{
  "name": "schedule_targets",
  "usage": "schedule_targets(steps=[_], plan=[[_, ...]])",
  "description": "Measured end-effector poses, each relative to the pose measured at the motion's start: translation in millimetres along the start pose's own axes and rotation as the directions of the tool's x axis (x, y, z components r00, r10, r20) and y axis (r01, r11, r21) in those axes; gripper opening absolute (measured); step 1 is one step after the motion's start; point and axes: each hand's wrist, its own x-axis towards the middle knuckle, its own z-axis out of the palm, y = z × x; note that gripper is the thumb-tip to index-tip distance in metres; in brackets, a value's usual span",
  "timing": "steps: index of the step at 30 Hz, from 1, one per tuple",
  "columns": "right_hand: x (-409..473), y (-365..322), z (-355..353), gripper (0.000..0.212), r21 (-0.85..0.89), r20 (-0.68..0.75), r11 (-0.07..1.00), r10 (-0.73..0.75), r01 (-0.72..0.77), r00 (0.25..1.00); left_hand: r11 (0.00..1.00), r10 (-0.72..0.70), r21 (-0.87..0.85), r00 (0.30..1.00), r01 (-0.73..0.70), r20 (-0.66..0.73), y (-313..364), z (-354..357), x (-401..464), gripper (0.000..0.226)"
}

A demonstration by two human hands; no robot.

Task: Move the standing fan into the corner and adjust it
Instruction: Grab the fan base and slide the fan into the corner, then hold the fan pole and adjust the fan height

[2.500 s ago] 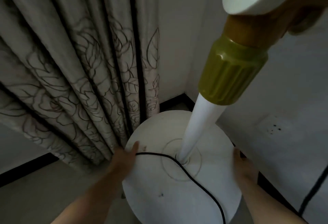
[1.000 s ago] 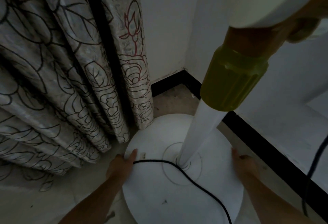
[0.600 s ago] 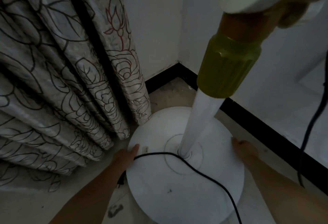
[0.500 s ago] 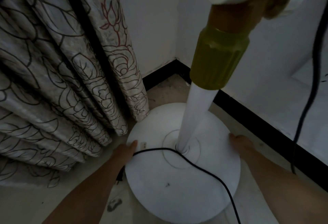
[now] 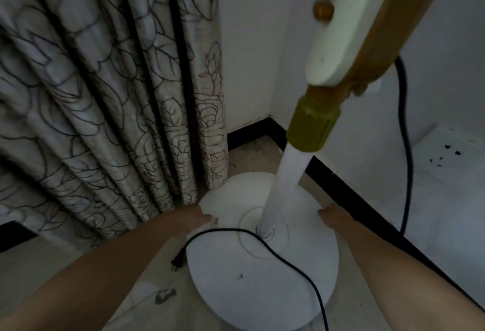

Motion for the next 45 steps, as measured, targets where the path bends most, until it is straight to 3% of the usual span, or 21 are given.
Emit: schedule_targets(steps=[1,3,6,10,14,18,20,23,26,28,31,34,38,42,45], plan=[[-8,-7,-3,0.036,-0.026,0.037,1.0,-0.011,0.012,0.999,1.0,-0.003,0.004,1.0,0.003,0.026,9,-7,-9,0.032],[-28,-21,-11,0.055,-0.056,0.086,0.998,-0.023,0.028,0.996,0.998,-0.012,-0.067,0.997,0.018,0.083,26,-26,-24,0.045],[-64,-41,-24,0.048,0.006,0.117,0.998,-0.069,0.069,0.991,0.978,0.003,-0.207,0.996,0.016,0.092,46,-45,-43,0.059],[-117,-58,-46,0.036,0.289,0.048,0.954,-0.094,0.076,0.994,0.939,0.089,-0.335,0.996,-0.082,0.006,77,-54,-62,0.04],[-168,-65,-60,0.034,0.54,0.061,0.841,-0.028,-0.01,0.998,0.851,0.306,-0.415,0.946,-0.322,-0.108,116,-67,-110,0.016],[-215,-74,-74,0.026,0.69,0.008,0.723,-0.056,0.036,0.998,0.655,0.477,-0.533,0.84,-0.536,-0.259,153,-90,-182,0.014],[-233,-78,-77,0.032,0.714,-0.077,0.684,-0.136,0.15,0.988,0.582,0.629,-0.438,0.721,-0.685,-0.292,170,-103,-213,0.033],[-259,-84,-79,0.04,0.545,-0.254,0.724,-0.339,0.423,0.906,0.435,0.809,-0.289,0.511,-0.853,-0.29,198,-115,-253,0.059],[-283,-94,-74,0.052,0.532,-0.347,0.62,-0.461,0.576,0.817,0.374,0.861,-0.178,0.412,-0.91,-0.298,223,-110,-277,0.078],[-291,-102,-70,0.063,0.51,-0.409,0.598,-0.464,0.618,0.786,0.352,0.863,-0.124,0.373,-0.928,-0.341,236,-104,-283,0.092],[-295,-120,-64,0.062,0.553,-0.484,0.515,-0.44,0.655,0.756,0.344,0.841,-0.119,0.362,-0.932,-0.402,254,-95,-285,0.109],[-288,-140,-54,0.063,0.624,-0.594,0.383,-0.335,0.681,0.732,0.339,0.77,-0.123,0.35,-0.933,-0.534,267,-86,-282,0.113],[-270,-154,-57,0.03,0.673,-0.649,0.291,-0.209,0.68,0.732,0.3,0.758,-0.177,0.347,-0.937,-0.552,270,-87,-271,0.106],[-256,-144,-65,0.03,0.65,-0.607,0.283,-0.364,0.705,0.706,0.302,0.815,-0.155,0.339,-0.941,-0.469,270,-99,-268,0.1],[-246,-133,-82,0.036,0.626,-0.459,0.392,-0.514,0.674,0.724,0.322,0.837,-0.143,0.352,-0.936,-0.418,269,-104,-265,0.099]])
